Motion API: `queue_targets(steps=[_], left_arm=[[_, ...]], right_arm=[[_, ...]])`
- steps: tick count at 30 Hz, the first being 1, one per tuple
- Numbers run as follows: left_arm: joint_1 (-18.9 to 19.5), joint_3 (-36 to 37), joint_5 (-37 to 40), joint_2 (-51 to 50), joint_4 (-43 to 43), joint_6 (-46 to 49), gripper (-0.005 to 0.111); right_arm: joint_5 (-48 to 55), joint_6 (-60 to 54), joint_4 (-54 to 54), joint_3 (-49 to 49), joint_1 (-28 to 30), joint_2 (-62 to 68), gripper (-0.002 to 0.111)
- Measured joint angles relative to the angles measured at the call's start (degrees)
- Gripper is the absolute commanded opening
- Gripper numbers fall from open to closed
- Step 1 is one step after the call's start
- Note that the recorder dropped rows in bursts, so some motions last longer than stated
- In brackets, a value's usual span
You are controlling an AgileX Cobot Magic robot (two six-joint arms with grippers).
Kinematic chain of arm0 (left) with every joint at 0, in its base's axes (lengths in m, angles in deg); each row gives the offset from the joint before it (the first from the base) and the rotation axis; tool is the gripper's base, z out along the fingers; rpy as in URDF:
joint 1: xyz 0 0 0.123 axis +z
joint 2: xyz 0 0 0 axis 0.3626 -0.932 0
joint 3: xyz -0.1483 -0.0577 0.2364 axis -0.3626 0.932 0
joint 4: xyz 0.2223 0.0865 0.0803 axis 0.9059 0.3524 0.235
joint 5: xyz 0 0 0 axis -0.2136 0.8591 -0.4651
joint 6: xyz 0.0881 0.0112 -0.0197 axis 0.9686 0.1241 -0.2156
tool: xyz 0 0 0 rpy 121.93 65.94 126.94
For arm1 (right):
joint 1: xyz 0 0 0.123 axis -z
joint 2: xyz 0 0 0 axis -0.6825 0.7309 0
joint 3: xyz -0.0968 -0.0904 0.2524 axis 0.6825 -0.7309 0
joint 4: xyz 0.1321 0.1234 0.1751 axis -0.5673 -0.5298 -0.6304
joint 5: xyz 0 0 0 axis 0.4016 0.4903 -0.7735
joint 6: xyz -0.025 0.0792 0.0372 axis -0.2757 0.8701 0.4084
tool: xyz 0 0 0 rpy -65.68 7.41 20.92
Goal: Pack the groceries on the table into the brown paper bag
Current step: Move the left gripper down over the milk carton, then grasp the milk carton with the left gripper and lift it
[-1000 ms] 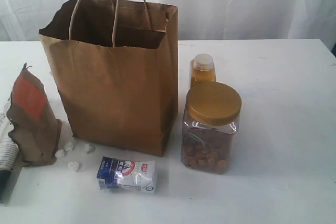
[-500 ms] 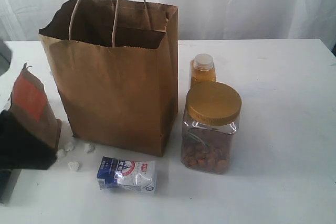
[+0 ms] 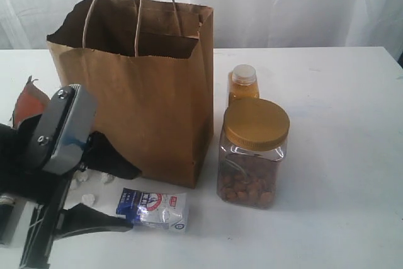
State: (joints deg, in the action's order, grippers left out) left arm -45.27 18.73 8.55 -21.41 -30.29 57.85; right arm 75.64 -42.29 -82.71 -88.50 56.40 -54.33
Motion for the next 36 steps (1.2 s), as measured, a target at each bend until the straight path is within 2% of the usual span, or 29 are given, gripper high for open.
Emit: queue_targets(steps=[5,12,25,36], left_arm=[[0.00,1.13,-3.11,-2.48,-8.66,0.16,0.067],[0.00,1.13,-7.24,-9.32,-9.19,5.04,0.067],[-0.39,-0.23,-8.30,-19.53,-12.13,5.12,0.067],[-0.39,-1.59,-14.15,-24.05,-12.57,5.12,0.067]], right_arm=[[0.00,0.00,0.00,0.00,0.00,0.00,0.000],[0.00,0.00,0.00,0.00,0.00,0.00,0.000],[0.00,0.00,0.00,0.00,0.00,0.00,0.000],[0.00,0.00,0.00,0.00,0.00,0.00,0.000]])
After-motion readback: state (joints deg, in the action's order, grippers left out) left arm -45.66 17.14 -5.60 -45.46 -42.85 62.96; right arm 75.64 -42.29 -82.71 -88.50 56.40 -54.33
